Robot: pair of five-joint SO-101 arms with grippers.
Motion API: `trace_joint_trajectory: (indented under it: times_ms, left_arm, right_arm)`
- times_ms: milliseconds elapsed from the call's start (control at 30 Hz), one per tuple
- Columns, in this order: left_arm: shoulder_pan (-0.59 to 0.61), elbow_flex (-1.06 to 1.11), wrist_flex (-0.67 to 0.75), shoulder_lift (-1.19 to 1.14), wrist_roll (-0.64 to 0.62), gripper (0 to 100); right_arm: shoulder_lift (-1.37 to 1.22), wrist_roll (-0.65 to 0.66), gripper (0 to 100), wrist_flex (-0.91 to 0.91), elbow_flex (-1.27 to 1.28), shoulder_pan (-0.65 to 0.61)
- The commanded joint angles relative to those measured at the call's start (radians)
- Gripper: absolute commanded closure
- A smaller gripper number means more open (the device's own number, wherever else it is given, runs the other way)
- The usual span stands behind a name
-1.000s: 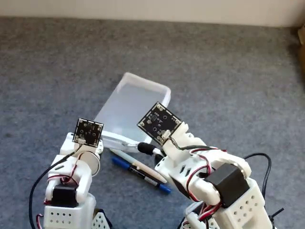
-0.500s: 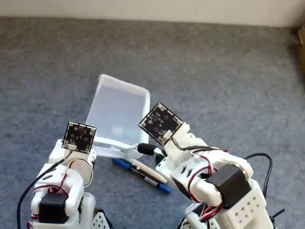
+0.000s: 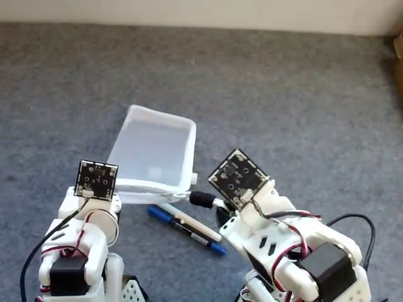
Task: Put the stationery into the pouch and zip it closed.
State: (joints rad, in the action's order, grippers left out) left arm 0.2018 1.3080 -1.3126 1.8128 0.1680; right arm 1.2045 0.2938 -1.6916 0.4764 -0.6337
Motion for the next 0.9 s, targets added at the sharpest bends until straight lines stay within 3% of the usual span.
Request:
trace_joint_trajectory:
  times_ms: [0,167,367,600,867]
  left_arm:
    - [0.028,-0.056,-0.002,-0.001,-0.011,99]
    - [0.028,-0.053,-0.002,-0.001,-0.011,99]
    - [0.028,-0.056,-0.002,-0.001,-0.012,99]
    - [0.031,-0.059,0.000,-0.001,-0.040,99]
    - [0.031,-0.143,-0.006,-0.004,-0.041,99]
  right_arm:
    - [0.024,-0.003,99.5,0.001,-0.010,0.025]
    - [0.025,-0.011,97.4,-0.005,-0.005,0.027]
    - [0.024,-0.011,79.0,-0.005,-0.008,0.031]
    - [0.022,-0.011,78.5,-0.007,-0.002,0.050]
    - [0.021,-0.005,78.5,-0.002,0.002,0.257]
